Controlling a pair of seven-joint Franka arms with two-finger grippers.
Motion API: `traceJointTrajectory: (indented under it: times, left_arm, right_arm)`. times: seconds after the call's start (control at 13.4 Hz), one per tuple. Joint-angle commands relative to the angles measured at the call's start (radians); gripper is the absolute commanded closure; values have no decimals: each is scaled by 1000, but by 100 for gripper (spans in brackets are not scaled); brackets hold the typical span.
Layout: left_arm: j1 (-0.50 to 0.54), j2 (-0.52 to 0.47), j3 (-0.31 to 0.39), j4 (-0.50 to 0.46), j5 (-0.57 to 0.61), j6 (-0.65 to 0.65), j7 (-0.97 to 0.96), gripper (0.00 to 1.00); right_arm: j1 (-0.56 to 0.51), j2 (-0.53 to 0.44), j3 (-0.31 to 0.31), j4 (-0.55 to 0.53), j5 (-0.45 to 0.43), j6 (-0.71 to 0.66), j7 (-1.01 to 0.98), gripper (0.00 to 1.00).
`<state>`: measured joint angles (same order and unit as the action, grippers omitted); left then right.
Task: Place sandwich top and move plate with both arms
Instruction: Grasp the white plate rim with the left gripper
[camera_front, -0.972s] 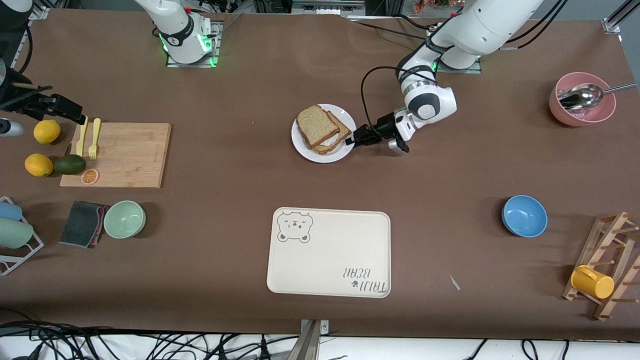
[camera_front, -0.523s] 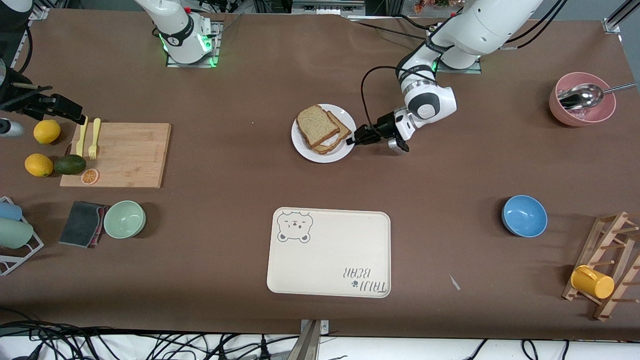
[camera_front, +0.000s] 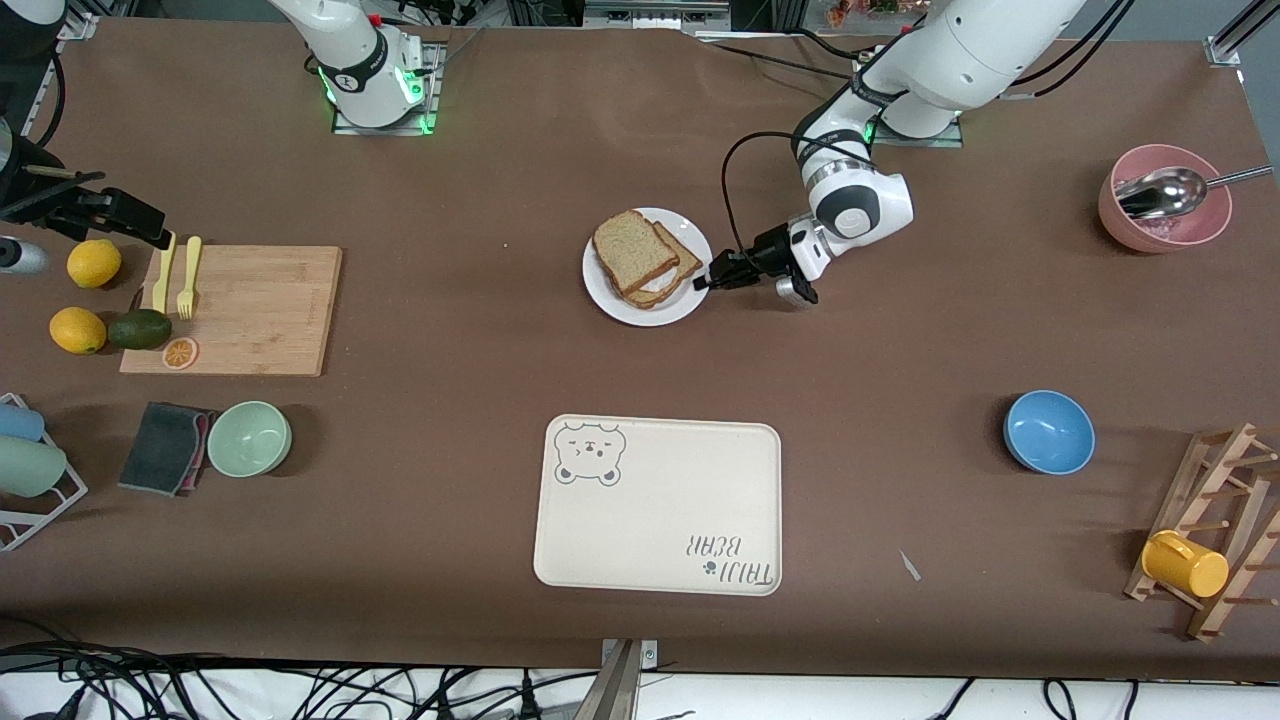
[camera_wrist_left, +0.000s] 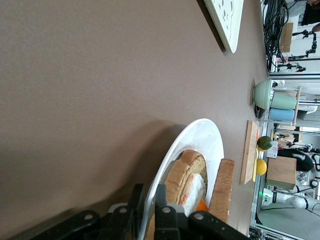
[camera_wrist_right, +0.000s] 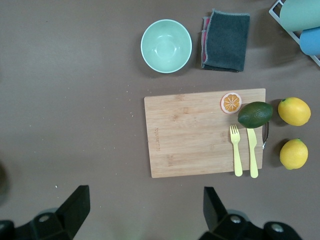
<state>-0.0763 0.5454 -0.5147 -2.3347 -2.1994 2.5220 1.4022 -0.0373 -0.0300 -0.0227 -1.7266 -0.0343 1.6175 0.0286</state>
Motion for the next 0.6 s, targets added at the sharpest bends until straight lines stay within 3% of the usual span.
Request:
traceJointTrajectory:
  times: [0.0,0.52]
  left_arm:
    - [4,-5,-8,-5,-34,9,34,88]
    - [4,-24,-8,-5,-33,9,35,96]
  right_arm:
    - [-7,-1,4,12,-3,-19,7,0]
    - [-7,-1,4,13,-3,-25,8,0]
